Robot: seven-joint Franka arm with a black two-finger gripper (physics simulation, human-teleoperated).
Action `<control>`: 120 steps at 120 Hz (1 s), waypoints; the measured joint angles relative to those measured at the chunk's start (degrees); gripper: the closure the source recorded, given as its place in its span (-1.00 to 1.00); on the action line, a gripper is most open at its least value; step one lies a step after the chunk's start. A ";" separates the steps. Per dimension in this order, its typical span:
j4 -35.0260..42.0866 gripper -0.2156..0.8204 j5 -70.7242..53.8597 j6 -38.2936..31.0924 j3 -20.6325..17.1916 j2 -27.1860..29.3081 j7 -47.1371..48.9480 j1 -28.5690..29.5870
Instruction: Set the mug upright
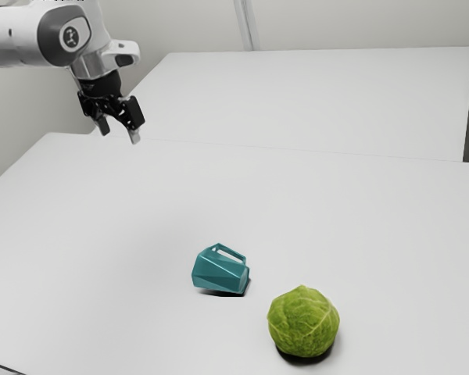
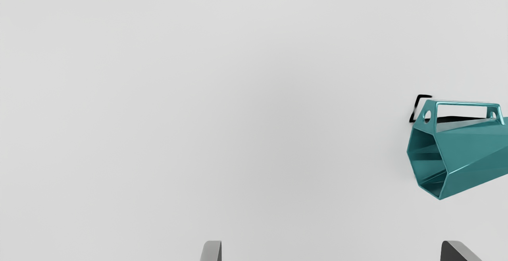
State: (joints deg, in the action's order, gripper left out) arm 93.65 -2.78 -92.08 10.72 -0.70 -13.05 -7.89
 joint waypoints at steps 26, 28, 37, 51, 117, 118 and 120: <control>15.79 -0.58 1.04 -10.42 1.89 10.60 -0.98 -1.01; 17.34 -0.58 1.60 -11.46 2.59 11.36 -0.93 -0.90; 24.28 -0.58 5.59 -16.51 5.98 13.89 -0.40 -0.53; 32.28 -0.58 15.02 -24.03 9.67 14.88 0.70 -0.43; 46.47 -0.57 48.57 -43.34 18.50 12.78 -15.19 -11.28; 46.52 -0.57 48.83 -43.47 18.49 12.61 -15.64 -11.42; 46.60 -0.57 49.36 -43.70 18.49 12.26 -16.55 -11.69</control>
State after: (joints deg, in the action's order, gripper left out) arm 140.25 46.58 -135.78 29.21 11.56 -29.59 -19.58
